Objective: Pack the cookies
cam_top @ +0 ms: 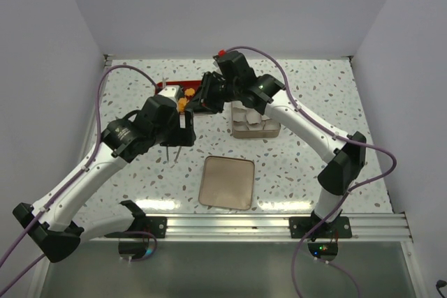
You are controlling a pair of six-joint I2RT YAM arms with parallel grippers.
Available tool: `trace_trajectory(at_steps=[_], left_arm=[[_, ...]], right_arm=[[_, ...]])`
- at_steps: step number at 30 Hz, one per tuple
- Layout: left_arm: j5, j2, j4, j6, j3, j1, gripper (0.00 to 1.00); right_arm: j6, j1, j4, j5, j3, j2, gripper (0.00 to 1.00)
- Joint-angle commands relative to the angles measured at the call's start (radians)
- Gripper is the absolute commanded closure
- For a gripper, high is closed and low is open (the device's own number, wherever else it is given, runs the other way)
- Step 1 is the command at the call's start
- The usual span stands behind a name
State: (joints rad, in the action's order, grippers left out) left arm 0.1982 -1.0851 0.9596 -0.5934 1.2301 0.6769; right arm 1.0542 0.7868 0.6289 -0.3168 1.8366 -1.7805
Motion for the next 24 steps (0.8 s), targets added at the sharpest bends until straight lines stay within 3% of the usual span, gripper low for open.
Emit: trace_trajectory(at_steps=[1, 13, 17, 18, 24], left_arm=[[0.067, 0.008, 0.019, -0.025, 0.009, 0.0, 0.16], [0.138, -0.071, 0.073, 0.024, 0.086, 0.001, 0.16], [0.185, -0.098, 0.117, 0.037, 0.123, 0.0, 0.07], [0.204, -0.11, 0.126, 0.04, 0.126, 0.0, 0.0], [0.253, -0.131, 0.168, 0.047, 0.131, 0.0, 0.0]], right_arm=[[0.015, 0.005, 0.026, -0.051, 0.046, 0.0, 0.89], [-0.02, 0.014, 0.158, -0.061, 0.107, -0.057, 0.91], [-0.039, 0.015, 0.181, -0.051, 0.104, -0.057, 0.93], [-0.039, 0.015, 0.187, -0.047, 0.102, -0.05, 0.93], [-0.043, 0.015, 0.192, -0.047, 0.104, -0.037, 0.94]])
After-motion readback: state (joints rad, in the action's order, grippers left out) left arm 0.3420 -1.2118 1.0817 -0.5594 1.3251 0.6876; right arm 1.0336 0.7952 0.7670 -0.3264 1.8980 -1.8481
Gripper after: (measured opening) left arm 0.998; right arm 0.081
